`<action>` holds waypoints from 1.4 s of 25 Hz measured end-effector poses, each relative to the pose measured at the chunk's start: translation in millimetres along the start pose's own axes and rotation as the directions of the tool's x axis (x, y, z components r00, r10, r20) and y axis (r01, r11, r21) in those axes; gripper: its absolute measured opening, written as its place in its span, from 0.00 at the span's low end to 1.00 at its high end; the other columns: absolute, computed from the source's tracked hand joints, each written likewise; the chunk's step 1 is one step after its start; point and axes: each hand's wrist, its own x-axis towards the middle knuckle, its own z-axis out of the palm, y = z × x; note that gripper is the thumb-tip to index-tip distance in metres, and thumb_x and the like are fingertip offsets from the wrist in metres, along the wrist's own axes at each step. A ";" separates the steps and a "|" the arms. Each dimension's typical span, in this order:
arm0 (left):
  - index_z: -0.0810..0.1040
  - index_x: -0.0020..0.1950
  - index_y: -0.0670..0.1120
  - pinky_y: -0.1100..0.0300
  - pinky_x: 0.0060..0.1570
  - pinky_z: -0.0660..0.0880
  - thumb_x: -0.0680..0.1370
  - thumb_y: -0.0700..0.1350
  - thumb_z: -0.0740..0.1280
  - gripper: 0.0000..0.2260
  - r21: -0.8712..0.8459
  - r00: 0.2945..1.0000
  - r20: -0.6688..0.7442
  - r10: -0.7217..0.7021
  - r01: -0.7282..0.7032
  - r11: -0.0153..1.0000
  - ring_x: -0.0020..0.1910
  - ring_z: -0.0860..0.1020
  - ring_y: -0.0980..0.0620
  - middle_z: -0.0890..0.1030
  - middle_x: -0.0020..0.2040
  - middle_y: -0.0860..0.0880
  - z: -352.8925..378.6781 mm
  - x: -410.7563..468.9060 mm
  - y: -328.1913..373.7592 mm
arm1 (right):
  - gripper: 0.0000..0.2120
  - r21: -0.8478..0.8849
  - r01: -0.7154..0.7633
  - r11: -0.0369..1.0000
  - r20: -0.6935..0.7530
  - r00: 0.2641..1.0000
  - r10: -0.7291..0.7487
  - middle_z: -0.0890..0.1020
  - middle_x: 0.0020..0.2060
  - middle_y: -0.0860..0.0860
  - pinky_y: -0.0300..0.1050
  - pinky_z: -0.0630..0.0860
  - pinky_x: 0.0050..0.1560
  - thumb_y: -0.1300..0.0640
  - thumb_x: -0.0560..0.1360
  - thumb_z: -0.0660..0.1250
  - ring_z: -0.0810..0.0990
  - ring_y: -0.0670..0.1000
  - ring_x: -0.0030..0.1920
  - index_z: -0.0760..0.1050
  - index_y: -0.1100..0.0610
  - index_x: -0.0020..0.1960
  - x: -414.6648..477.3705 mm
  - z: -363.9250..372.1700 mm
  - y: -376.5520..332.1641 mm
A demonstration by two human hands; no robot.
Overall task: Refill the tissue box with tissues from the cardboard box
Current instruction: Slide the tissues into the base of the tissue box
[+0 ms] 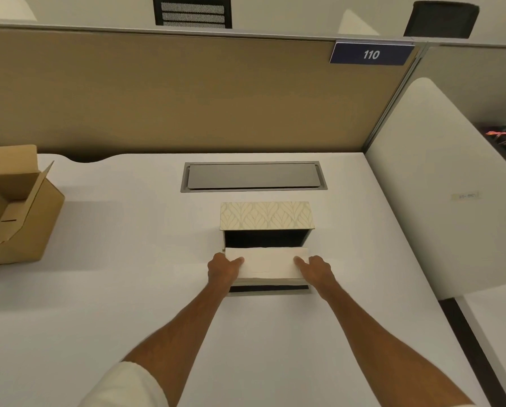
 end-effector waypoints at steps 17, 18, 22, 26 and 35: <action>0.53 0.75 0.45 0.49 0.72 0.62 0.55 0.65 0.78 0.58 0.778 0.714 0.486 0.505 -0.616 0.123 0.69 0.66 0.45 0.66 0.71 0.45 -1.6 20.0 5.3 | 0.61 -0.761 0.578 0.293 0.368 0.758 -0.539 0.67 0.70 0.54 0.50 0.67 0.68 0.33 0.53 0.76 0.68 0.55 0.67 0.52 0.57 0.74 13.5 -18.6 -23.7; 0.55 0.74 0.45 0.49 0.71 0.63 0.56 0.62 0.79 0.55 0.789 0.727 0.491 0.480 -0.604 0.109 0.67 0.68 0.45 0.67 0.70 0.45 -0.5 23.2 4.1 | 0.61 -0.771 0.577 0.271 0.389 0.762 -0.517 0.67 0.69 0.54 0.50 0.66 0.68 0.34 0.53 0.77 0.68 0.55 0.66 0.51 0.57 0.74 14.6 -18.6 -23.1; 0.61 0.70 0.44 0.53 0.64 0.69 0.59 0.52 0.80 0.46 0.799 0.735 0.490 0.470 -0.593 0.094 0.59 0.73 0.46 0.73 0.63 0.45 -0.2 31.1 1.2 | 0.56 -0.772 0.582 0.256 0.401 0.758 -0.514 0.68 0.68 0.54 0.49 0.68 0.67 0.42 0.56 0.80 0.70 0.55 0.65 0.53 0.58 0.73 17.6 -15.9 -17.1; 0.59 0.72 0.44 0.53 0.63 0.70 0.61 0.48 0.79 0.45 0.788 0.738 0.493 0.460 -0.604 0.124 0.60 0.73 0.46 0.73 0.64 0.44 -1.5 33.0 4.8 | 0.50 -0.758 0.584 0.289 0.371 0.751 -0.545 0.70 0.67 0.55 0.49 0.71 0.65 0.50 0.60 0.80 0.71 0.54 0.64 0.55 0.57 0.72 20.1 -12.8 -15.6; 0.58 0.73 0.44 0.53 0.65 0.69 0.63 0.48 0.78 0.45 0.777 0.730 0.494 0.473 -0.614 0.136 0.62 0.72 0.46 0.72 0.65 0.44 -1.7 31.9 0.3 | 0.49 -0.744 0.602 0.290 0.371 0.734 -0.569 0.71 0.66 0.54 0.48 0.70 0.65 0.51 0.59 0.80 0.71 0.54 0.63 0.56 0.56 0.72 26.1 -9.0 -11.3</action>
